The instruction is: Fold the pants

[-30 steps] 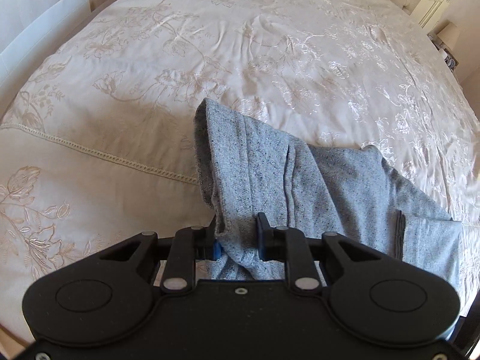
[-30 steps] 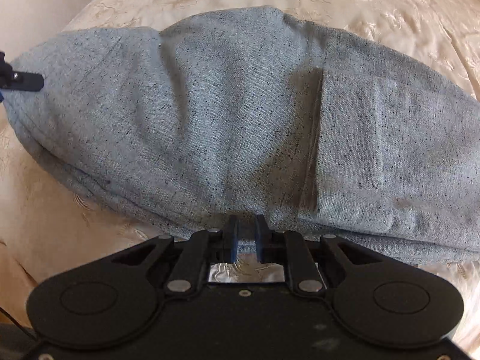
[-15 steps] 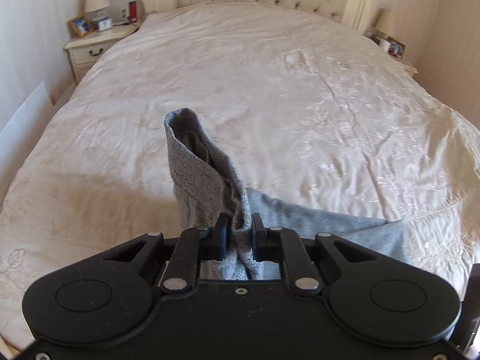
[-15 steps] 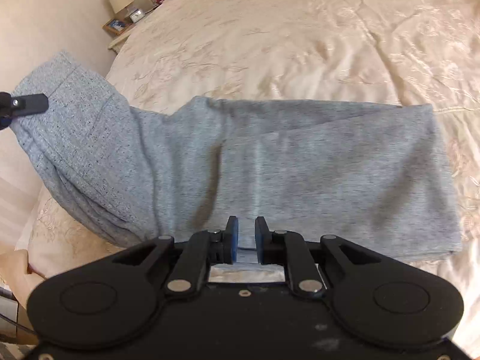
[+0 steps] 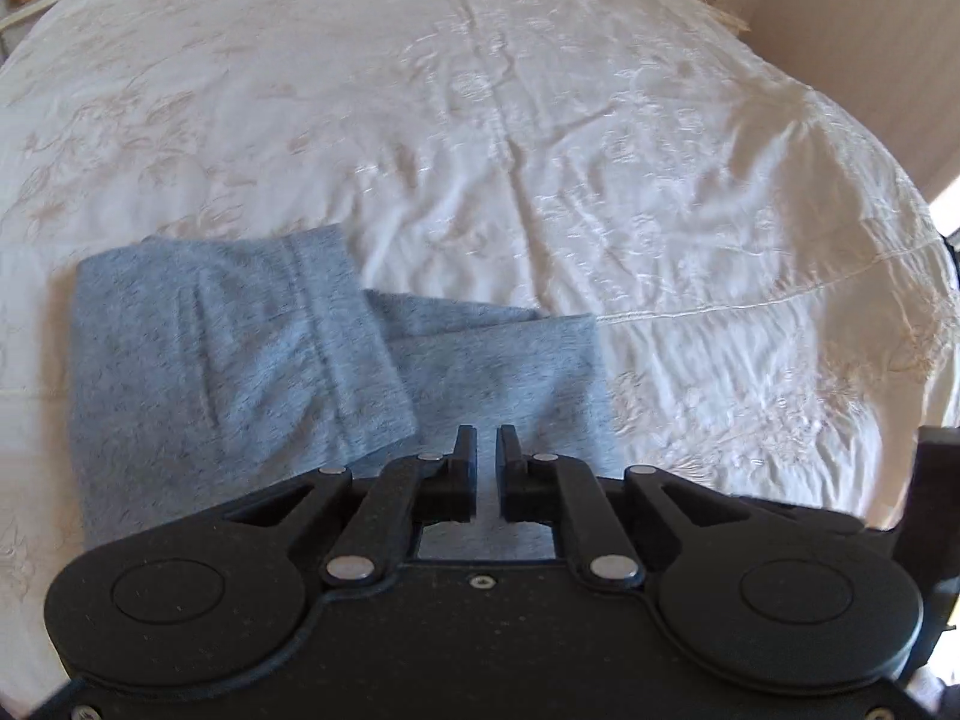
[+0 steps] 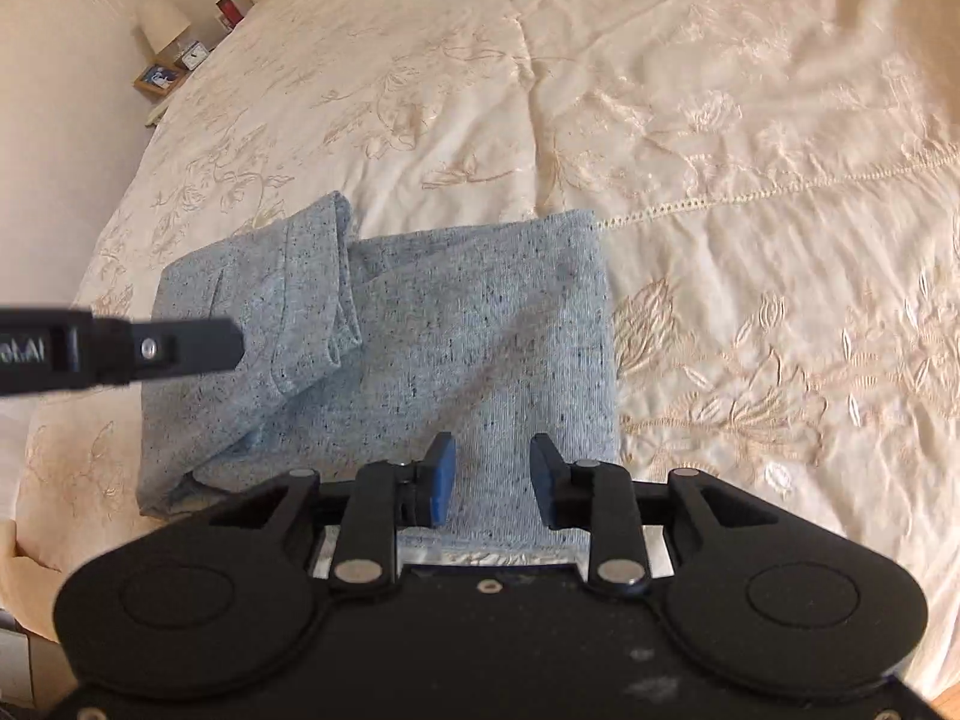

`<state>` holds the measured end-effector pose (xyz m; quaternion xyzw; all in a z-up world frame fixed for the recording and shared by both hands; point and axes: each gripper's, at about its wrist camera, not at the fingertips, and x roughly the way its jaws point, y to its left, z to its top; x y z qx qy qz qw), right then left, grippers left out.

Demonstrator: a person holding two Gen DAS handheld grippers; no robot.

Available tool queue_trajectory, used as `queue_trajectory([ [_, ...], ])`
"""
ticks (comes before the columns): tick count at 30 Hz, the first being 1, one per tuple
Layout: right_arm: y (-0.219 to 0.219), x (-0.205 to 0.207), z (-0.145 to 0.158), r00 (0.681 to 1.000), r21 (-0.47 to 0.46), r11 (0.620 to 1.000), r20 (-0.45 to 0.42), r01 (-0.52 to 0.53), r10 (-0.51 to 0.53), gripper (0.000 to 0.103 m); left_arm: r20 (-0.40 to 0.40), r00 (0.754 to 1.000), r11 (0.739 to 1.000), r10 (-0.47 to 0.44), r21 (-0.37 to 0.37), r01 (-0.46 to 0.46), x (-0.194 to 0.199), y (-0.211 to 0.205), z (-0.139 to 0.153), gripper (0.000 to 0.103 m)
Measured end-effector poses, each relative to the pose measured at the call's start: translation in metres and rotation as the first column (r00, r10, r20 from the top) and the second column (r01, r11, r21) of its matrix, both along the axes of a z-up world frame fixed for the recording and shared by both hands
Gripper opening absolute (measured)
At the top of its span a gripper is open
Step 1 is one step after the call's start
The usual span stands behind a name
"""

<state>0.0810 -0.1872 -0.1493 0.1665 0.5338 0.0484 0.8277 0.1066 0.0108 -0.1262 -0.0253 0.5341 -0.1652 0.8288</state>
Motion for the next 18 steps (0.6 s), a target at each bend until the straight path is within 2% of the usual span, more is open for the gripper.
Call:
queue_trajectory([
  [5,0.024,0.034,0.005,0.987,-0.004,0.99,0.081,-0.14,0.14,0.039,-0.029,0.987,0.979,0.16,0.137,-0.154,-0.002,0.056,-0.022,0.014],
  [10,0.062,0.071,0.001,0.957,0.008,0.964,0.116,-0.267,0.265,0.039,-0.066,0.958,0.944,0.279,0.205,-0.261,-0.009,0.11,-0.039,0.014],
  [14,0.084,0.1,-0.014,0.956,0.022,0.959,0.09,-0.283,0.28,0.04,-0.089,0.945,0.93,0.316,0.225,-0.289,-0.013,0.136,-0.047,0.014],
  [18,0.097,0.124,-0.039,0.966,-0.003,0.966,0.007,-0.259,0.259,0.041,-0.09,0.954,0.938,0.287,0.227,-0.261,-0.012,0.145,-0.048,0.014],
])
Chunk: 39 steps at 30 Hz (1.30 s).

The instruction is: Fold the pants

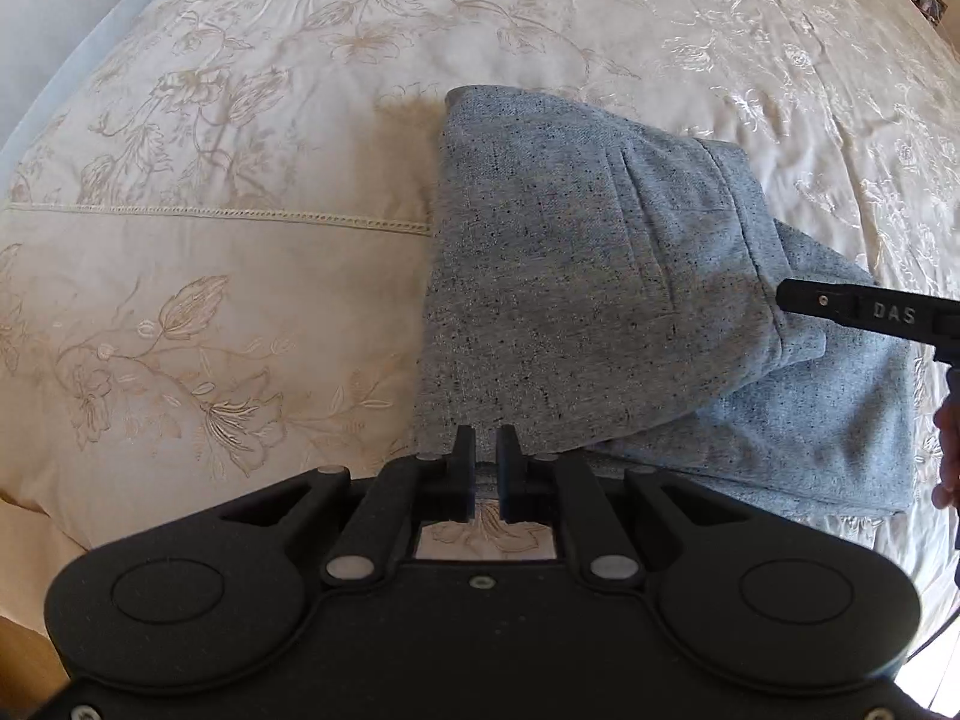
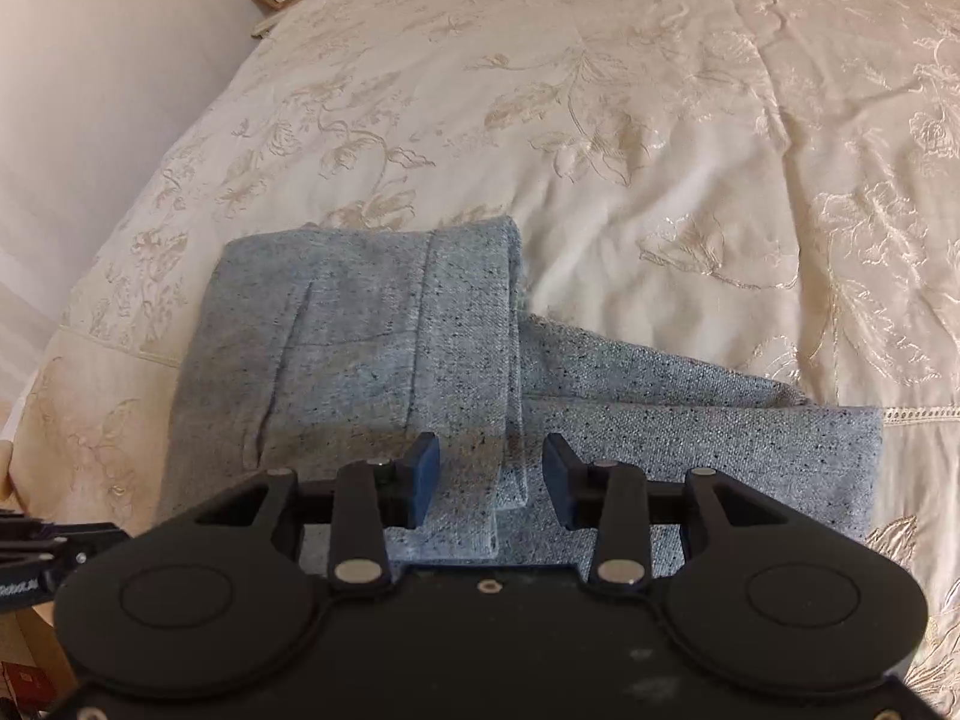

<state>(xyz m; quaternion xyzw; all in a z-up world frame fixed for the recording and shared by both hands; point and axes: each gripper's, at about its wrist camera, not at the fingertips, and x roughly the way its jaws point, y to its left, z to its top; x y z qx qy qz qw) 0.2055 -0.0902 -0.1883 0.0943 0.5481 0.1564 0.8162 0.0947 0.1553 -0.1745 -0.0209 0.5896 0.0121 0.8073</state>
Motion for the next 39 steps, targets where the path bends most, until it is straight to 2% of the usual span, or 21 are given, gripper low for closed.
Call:
queue_trajectory([
  [5,0.0,0.008,-0.02,0.996,0.047,0.995,-0.037,0.083,-0.081,0.044,0.013,0.996,0.996,-0.09,-0.011,0.09,0.005,-0.003,0.001,0.014],
  [9,-0.001,0.016,-0.022,0.984,0.091,0.987,-0.13,0.132,-0.119,0.043,0.021,0.988,0.988,-0.15,-0.039,0.151,0.001,-0.01,0.0,0.014],
  [10,-0.002,0.017,-0.022,0.983,0.104,0.986,-0.141,0.133,-0.118,0.037,0.022,0.986,0.985,-0.166,-0.052,0.167,-0.001,-0.012,-0.001,0.014],
  [11,-0.003,0.017,-0.021,0.983,0.129,0.983,-0.146,0.131,-0.112,0.026,0.022,0.984,0.982,-0.178,-0.061,0.179,-0.002,-0.015,-0.002,0.014],
  [12,-0.004,0.017,-0.02,0.983,0.147,0.981,-0.15,0.131,-0.109,0.021,0.022,0.982,0.98,-0.186,-0.07,0.188,-0.004,-0.018,-0.003,0.014],
  [13,-0.004,0.015,-0.017,0.983,0.148,0.981,-0.147,0.129,-0.107,0.007,0.023,0.981,0.978,-0.191,-0.077,0.192,-0.005,-0.022,-0.004,0.014],
  [16,-0.007,0.01,-0.002,0.988,0.182,0.976,-0.125,0.116,-0.095,0.007,0.035,0.979,0.973,-0.202,-0.108,0.205,-0.009,-0.035,-0.005,0.014],
  [22,-0.012,0.004,0.052,0.997,0.225,0.971,-0.038,0.074,-0.067,0.006,0.097,0.973,0.962,-0.211,-0.157,0.225,-0.007,-0.069,-0.004,0.014],
  [23,-0.012,0.003,0.06,0.998,0.232,0.971,-0.021,0.061,-0.058,0.006,0.113,0.972,0.962,-0.207,-0.156,0.223,-0.005,-0.075,-0.006,0.014],
  [24,-0.013,0.001,0.068,0.999,0.233,0.971,-0.003,0.049,-0.05,0.006,0.123,0.972,0.965,-0.199,-0.151,0.216,-0.003,-0.081,-0.008,0.02],
  [26,-0.015,-0.003,0.084,0.999,0.232,0.972,0.023,0.039,-0.046,0.005,0.117,0.977,0.973,-0.176,-0.13,0.191,0.001,-0.089,-0.018,0.026],
  [28,-0.025,-0.011,0.097,0.997,0.239,0.969,0.036,0.054,-0.064,0.005,0.088,0.985,0.981,-0.151,-0.108,0.16,0.005,-0.091,-0.029,0.026],
  [30,-0.044,-0.025,0.11,0.994,0.234,0.968,0.053,0.085,-0.1,0.005,0.038,0.992,0.991,-0.119,-0.049,0.12,0.004,-0.086,-0.042,0.027],
  [33,-0.072,-0.051,0.117,0.986,0.168,0.977,0.079,0.134,-0.149,0.005,0.017,0.995,0.995,-0.099,-0.03,0.1,-0.005,-0.072,-0.05,0.027],
  [36,-0.107,-0.073,0.1,0.973,0.12,0.966,0.015,0.229,-0.232,0.005,-0.022,0.995,0.995,-0.098,-0.005,0.098,-0.015,-0.059,-0.056,0.027],
  [39,-0.129,-0.09,0.059,0.954,0.093,0.952,-0.088,0.293,-0.285,0.002,-0.048,0.996,0.996,-0.079,0.026,0.081,-0.025,-0.046,-0.06,0.027],
])
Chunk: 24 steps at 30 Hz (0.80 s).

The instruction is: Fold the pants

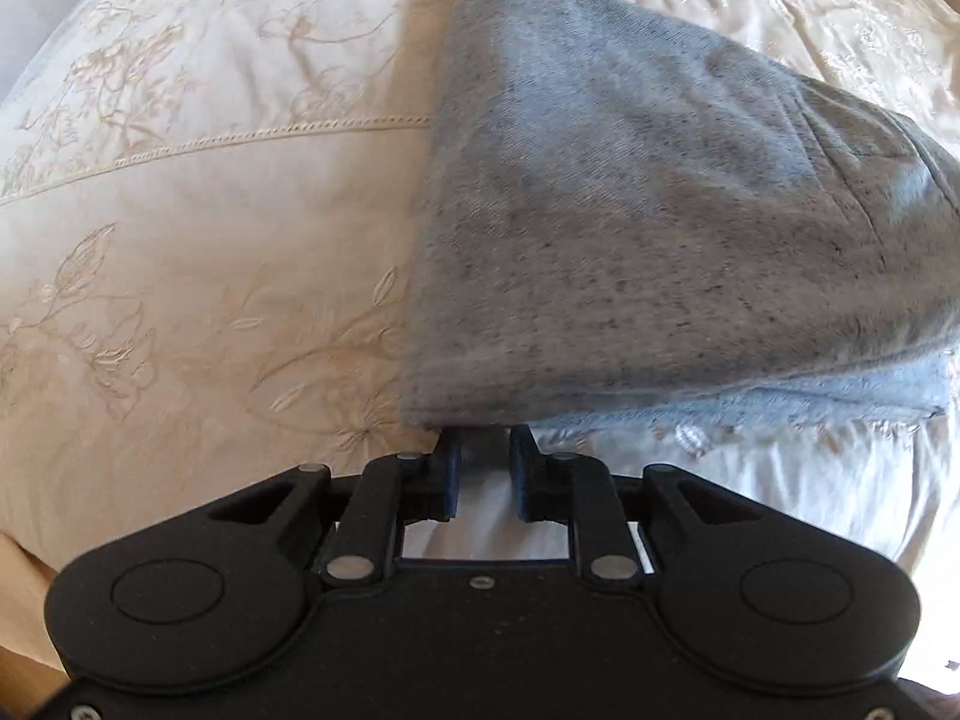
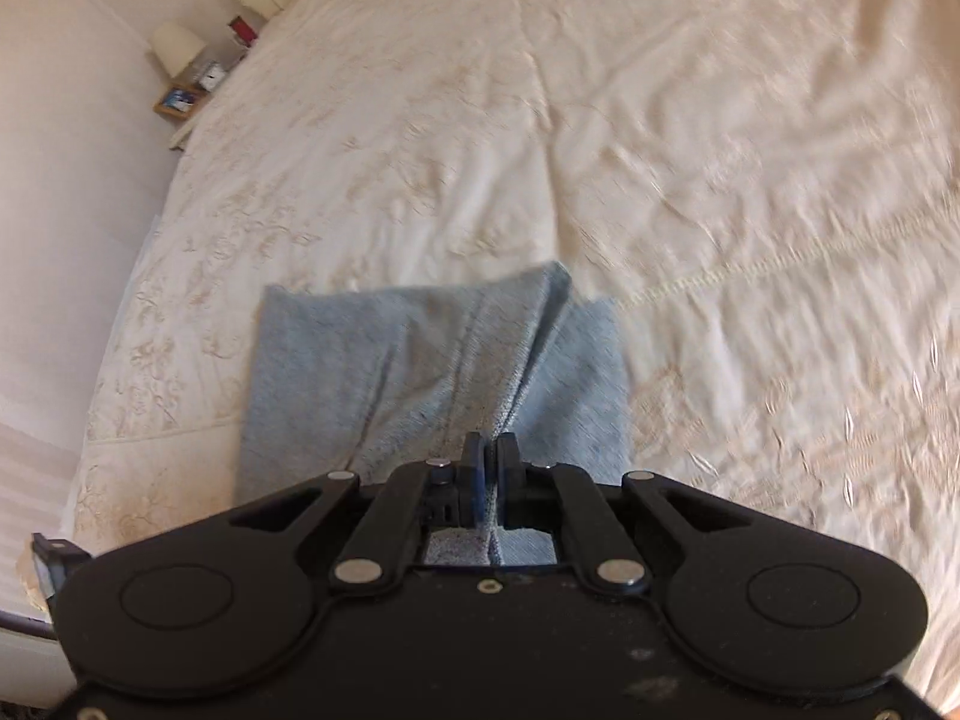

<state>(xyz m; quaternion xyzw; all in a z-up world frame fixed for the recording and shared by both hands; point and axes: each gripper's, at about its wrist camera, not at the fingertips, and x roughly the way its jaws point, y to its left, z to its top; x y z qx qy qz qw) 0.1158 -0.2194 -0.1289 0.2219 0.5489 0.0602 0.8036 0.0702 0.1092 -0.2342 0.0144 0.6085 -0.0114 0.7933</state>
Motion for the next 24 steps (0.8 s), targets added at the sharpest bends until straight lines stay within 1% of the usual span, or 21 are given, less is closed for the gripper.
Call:
queue_trajectory([
  [2,-0.003,-0.008,-0.022,0.999,-0.009,1.0,-0.051,0.005,-0.005,0.002,-0.004,1.0,1.0,0.003,0.01,-0.003,-0.004,0.007,0.005,0.027],
  [3,-0.003,-0.011,-0.027,0.998,-0.019,1.0,-0.06,0.004,-0.005,0.002,-0.007,1.0,1.0,0.004,0.005,-0.004,-0.005,0.011,0.009,0.027],
  [5,-0.003,-0.015,-0.033,0.998,-0.008,1.0,-0.067,0.022,-0.023,0.003,-0.005,1.0,1.0,-0.001,-0.008,0.001,-0.005,0.013,0.021,0.027],
  [7,-0.003,-0.017,-0.027,0.998,-0.002,1.0,-0.055,0.03,-0.03,0.003,0.016,1.0,0.999,-0.021,-0.03,0.022,-0.006,0.014,0.038,0.027],
  [9,0.001,-0.015,-0.018,0.999,-0.036,0.999,-0.031,0.008,-0.01,0.01,0.055,0.997,0.997,-0.051,-0.049,0.054,-0.006,0.01,0.057,0.027],
  [10,0.005,-0.011,-0.011,1.0,-0.071,0.997,-0.014,0.001,-0.002,0.015,0.078,0.995,0.996,-0.066,-0.055,0.07,-0.003,0.007,0.066,0.027],
  [11,0.01,-0.007,-0.006,1.0,-0.109,0.994,0.007,-0.009,0.01,0.023,0.102,0.992,0.995,-0.077,-0.061,0.083,0.001,0.004,0.075,0.027],
  [14,0.024,0.002,0.007,0.995,-0.204,0.978,0.081,-0.049,0.067,0.031,0.186,0.979,0.991,-0.085,-0.083,0.102,0.017,-0.006,0.093,0.027],
  [16,0.032,0.011,0.007,0.988,-0.227,0.971,0.119,-0.07,0.099,0.033,0.214,0.974,0.991,-0.079,-0.087,0.1,0.035,-0.013,0.095,0.03],
  [19,0.042,0.027,-0.002,0.982,-0.23,0.97,0.147,-0.084,0.12,0.033,0.228,0.97,0.992,-0.089,-0.067,0.107,0.071,-0.029,0.085,0.03],
  [21,0.049,0.037,-0.01,0.978,-0.252,0.964,0.164,-0.086,0.13,0.033,0.213,0.972,0.993,-0.101,-0.046,0.113,0.092,-0.04,0.072,0.03],
  [24,0.061,0.055,-0.026,0.973,-0.317,0.944,0.175,-0.092,0.153,0.032,0.177,0.979,0.994,-0.101,-0.032,0.108,0.117,-0.052,0.051,0.031],
])
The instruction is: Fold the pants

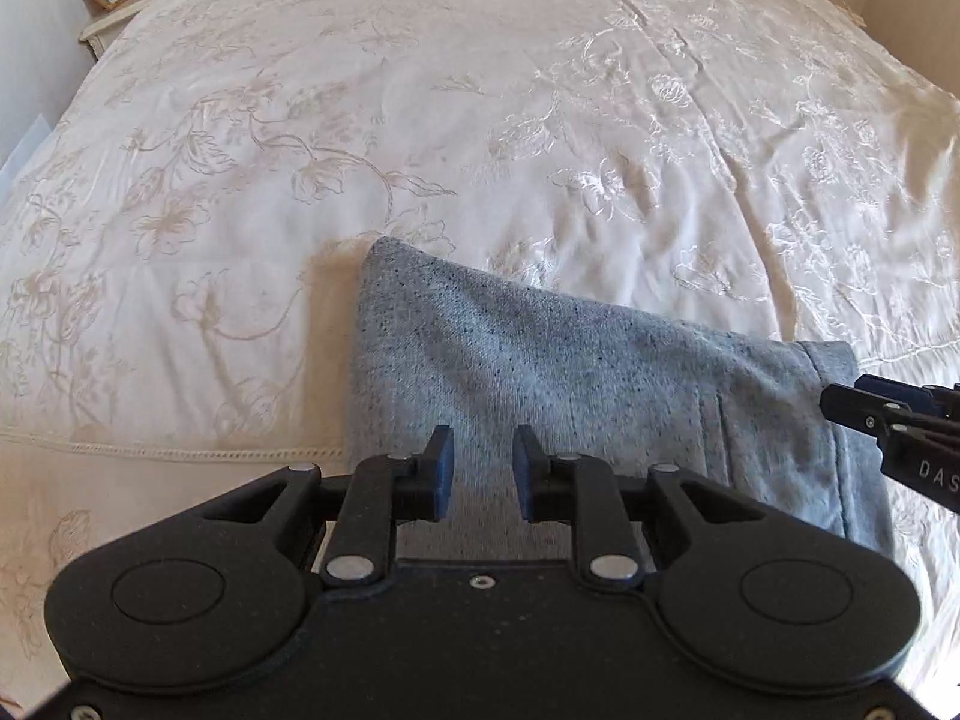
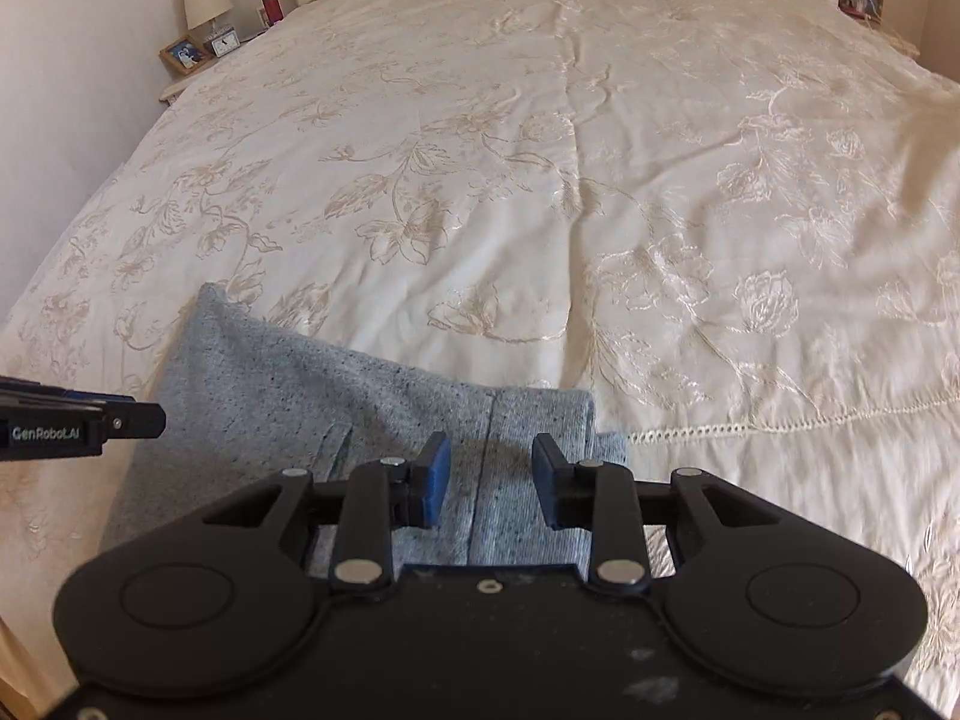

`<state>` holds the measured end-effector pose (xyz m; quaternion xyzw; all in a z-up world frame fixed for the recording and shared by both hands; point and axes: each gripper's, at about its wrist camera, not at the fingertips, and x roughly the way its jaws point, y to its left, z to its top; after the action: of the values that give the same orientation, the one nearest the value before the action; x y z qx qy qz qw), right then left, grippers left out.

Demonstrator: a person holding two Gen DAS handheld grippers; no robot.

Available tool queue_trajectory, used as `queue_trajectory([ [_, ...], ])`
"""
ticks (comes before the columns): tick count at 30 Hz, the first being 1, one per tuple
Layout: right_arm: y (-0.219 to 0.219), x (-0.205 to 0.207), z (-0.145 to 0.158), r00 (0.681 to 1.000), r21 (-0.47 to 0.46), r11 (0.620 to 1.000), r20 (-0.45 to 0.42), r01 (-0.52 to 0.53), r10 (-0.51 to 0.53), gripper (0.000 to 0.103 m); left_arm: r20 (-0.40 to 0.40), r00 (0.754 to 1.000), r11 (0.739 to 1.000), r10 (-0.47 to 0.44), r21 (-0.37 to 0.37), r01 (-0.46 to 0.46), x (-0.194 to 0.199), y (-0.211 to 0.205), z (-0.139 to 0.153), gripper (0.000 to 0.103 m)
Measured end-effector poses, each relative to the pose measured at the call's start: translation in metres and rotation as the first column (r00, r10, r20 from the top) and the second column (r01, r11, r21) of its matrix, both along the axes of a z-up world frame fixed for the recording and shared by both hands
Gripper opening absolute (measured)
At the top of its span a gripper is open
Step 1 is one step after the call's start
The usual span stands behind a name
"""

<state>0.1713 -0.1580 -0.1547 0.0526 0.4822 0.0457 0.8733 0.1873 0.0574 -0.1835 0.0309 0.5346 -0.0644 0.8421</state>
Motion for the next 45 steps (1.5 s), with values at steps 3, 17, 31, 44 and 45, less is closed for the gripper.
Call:
queue_trajectory([
  [3,0.004,0.018,-0.023,0.999,-0.043,0.999,-0.032,-0.001,0.0,0.033,-0.062,0.998,0.999,0.029,0.046,-0.027,0.022,-0.003,-0.029,0.032],
  [17,-0.011,-0.024,-0.003,0.996,0.05,0.996,-0.047,0.078,-0.076,0.039,-0.017,0.996,0.993,-0.088,0.073,0.089,-0.04,0.006,-0.005,0.036],
  [31,0.003,-0.084,-0.037,0.948,0.047,0.985,-0.284,0.163,-0.143,0.042,-0.203,0.978,0.997,0.05,0.061,-0.039,-0.076,0.017,-0.041,0.046],
  [44,-0.04,-0.043,-0.031,0.959,0.119,0.961,-0.162,0.251,-0.231,0.043,-0.139,0.987,0.996,0.078,0.044,-0.073,-0.035,0.047,-0.024,0.048],
  [45,-0.043,-0.039,-0.037,0.957,0.119,0.96,-0.172,0.254,-0.233,0.043,-0.149,0.986,0.997,0.07,0.044,-0.065,-0.03,0.047,-0.03,0.048],
])
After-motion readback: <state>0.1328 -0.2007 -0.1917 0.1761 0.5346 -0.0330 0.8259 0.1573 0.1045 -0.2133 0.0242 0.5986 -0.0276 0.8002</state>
